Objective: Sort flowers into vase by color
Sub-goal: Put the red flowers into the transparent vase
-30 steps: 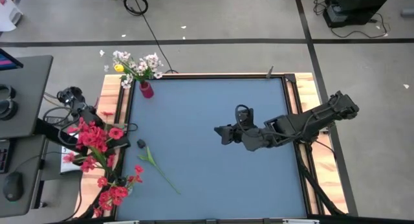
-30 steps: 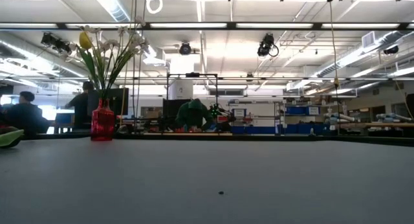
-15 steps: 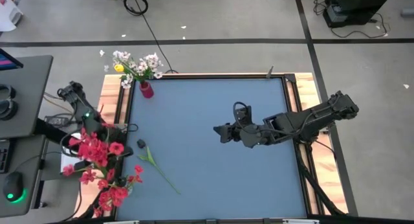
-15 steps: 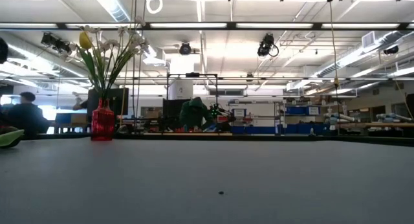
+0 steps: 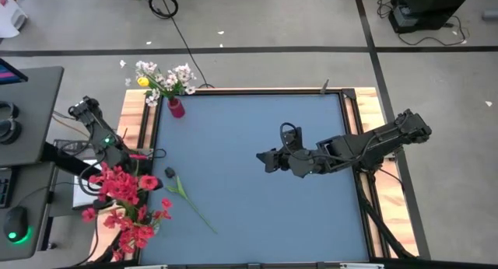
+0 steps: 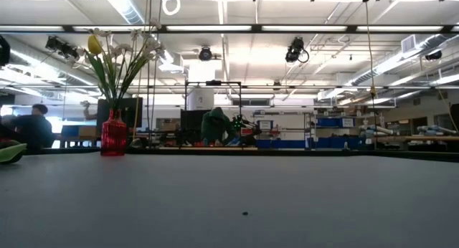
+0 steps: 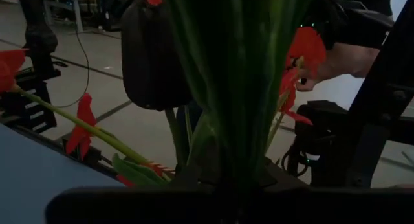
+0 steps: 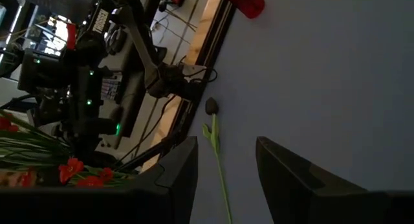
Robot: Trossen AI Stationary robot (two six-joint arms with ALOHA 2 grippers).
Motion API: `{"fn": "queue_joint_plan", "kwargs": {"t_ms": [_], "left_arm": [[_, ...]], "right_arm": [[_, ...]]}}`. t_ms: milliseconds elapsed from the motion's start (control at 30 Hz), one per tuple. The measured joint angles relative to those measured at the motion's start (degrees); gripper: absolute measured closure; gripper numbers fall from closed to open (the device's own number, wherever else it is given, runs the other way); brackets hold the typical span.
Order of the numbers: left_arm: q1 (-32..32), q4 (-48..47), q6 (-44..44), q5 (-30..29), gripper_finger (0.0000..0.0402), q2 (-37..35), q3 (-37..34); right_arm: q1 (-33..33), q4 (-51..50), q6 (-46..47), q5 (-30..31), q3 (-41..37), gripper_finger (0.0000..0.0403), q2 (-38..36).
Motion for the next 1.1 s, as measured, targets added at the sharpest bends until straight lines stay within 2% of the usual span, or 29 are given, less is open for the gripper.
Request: {"fn": "queue_joint_plan", "kwargs": {"t_ms": [133,400,567,833,1100], "left_arm": [[0.0,0.0,-1.8,2.1,0.0375,0.0,0.0],[0.0,0.7,-9.1,2.5,0.0367,0.0,0.0],[0.0,1.1,-14.7,2.6,0.0326,0.0,0.0],[0.0,1.0,-12.1,2.6,0.0247,0.0,0.0],[0.0,0.7,-12.5,3.7,0.0221,0.0,0.5]], "right_arm": [[0.0,0.0,0.0,-0.2,0.0,0.0239,0.0],[0.0,0.0,-0.5,-2.3,0.0,0.0239,0.0],[0.0,0.0,-0.6,-3.1,0.0,0.0239,0.0],[0.0,0.0,-0.9,-3.6,0.0,0.0239,0.0],[0.0,0.0,-1.6,-4.6,0.0,0.0239,0.0]]}}
